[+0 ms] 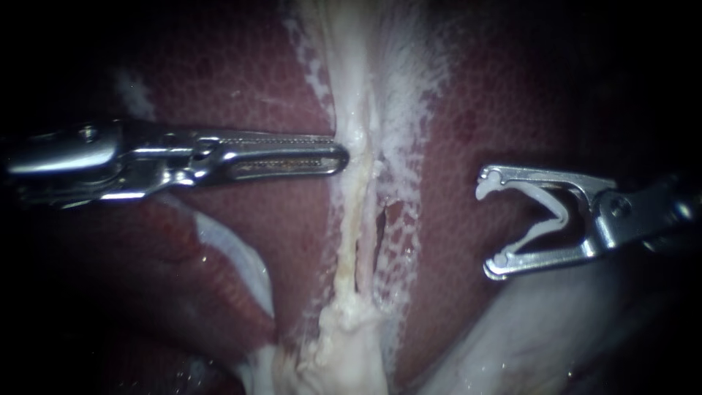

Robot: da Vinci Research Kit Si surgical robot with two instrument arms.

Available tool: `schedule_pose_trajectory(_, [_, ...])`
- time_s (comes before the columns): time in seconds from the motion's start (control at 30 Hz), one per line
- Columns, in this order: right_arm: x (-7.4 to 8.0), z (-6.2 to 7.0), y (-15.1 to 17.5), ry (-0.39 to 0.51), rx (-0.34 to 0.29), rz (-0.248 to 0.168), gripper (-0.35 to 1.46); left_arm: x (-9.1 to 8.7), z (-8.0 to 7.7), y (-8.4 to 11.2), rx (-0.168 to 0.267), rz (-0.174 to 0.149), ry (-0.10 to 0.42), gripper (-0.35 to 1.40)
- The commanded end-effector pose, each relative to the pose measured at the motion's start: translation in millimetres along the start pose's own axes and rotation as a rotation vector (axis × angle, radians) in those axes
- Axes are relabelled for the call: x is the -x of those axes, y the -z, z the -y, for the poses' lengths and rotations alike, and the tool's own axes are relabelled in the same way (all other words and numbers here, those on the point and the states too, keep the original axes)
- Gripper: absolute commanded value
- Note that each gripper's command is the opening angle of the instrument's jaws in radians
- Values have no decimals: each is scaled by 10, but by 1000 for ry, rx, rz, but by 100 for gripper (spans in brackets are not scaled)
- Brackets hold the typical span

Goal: Grabbing gallbladder

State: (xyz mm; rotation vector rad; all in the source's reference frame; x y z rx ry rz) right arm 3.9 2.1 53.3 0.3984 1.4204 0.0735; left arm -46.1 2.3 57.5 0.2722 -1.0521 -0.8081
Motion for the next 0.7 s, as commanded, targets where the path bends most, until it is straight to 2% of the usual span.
schedule_pose_trajectory(0.03, [0,0,0,0,0,0,59,0,1,1,-1,0,2,-35])
schedule_pose_trajectory(0.7, [0,0,0,0,0,0,59,0,3,4,-2,-6,4,-35])
